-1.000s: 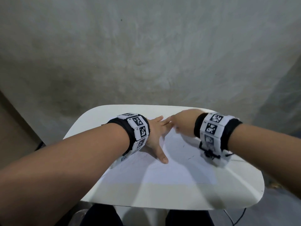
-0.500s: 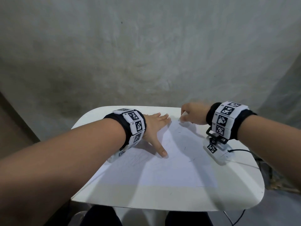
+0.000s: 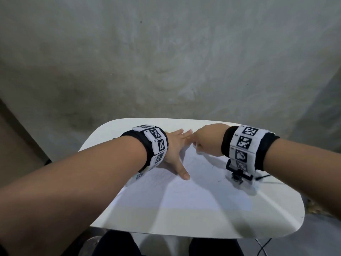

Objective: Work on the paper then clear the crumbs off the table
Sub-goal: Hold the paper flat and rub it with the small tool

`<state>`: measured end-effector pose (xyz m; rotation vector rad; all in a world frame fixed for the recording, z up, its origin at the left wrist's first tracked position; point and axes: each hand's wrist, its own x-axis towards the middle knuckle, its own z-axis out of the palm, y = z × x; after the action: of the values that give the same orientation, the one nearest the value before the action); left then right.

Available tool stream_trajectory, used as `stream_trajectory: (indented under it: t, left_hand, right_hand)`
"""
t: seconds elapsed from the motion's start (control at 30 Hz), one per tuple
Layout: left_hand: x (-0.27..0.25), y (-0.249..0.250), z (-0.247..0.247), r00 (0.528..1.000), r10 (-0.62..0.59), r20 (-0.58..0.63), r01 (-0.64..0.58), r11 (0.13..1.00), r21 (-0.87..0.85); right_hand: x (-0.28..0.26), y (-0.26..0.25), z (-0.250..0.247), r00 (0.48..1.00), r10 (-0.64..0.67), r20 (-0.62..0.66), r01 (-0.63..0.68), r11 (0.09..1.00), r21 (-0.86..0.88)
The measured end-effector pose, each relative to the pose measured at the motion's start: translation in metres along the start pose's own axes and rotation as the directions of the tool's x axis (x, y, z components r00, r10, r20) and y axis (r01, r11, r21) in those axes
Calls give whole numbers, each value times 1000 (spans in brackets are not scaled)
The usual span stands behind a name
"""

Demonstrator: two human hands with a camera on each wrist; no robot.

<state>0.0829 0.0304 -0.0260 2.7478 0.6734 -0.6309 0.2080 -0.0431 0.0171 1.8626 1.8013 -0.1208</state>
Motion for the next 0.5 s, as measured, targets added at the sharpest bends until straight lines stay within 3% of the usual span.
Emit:
stream_trajectory:
  t: [0.13, 0.27, 0.33, 0.4, 0.5]
  left_hand:
    - [-1, 4, -2, 999, -38, 32, 36, 996, 78]
    - [0, 1, 1, 1000, -13, 10, 13, 1000, 25]
    - [0, 1, 0, 999, -34, 33, 32, 997, 65]
    - [-1, 2, 0, 999, -39, 33, 36, 996, 77]
    - [-3, 2, -1, 999, -36, 0, 36, 999, -18]
  right_hand:
    - [1, 23, -5, 990, 137, -13, -137, 990, -36]
    - [-5, 1, 2, 997, -71, -12, 71, 997, 43]
    - [0, 10, -1, 1000, -9, -7, 10, 997, 78]
    - [2, 15, -6, 995, 99, -21, -99, 995, 9]
    - [-2, -9, -1, 999, -52, -10, 53, 998, 33]
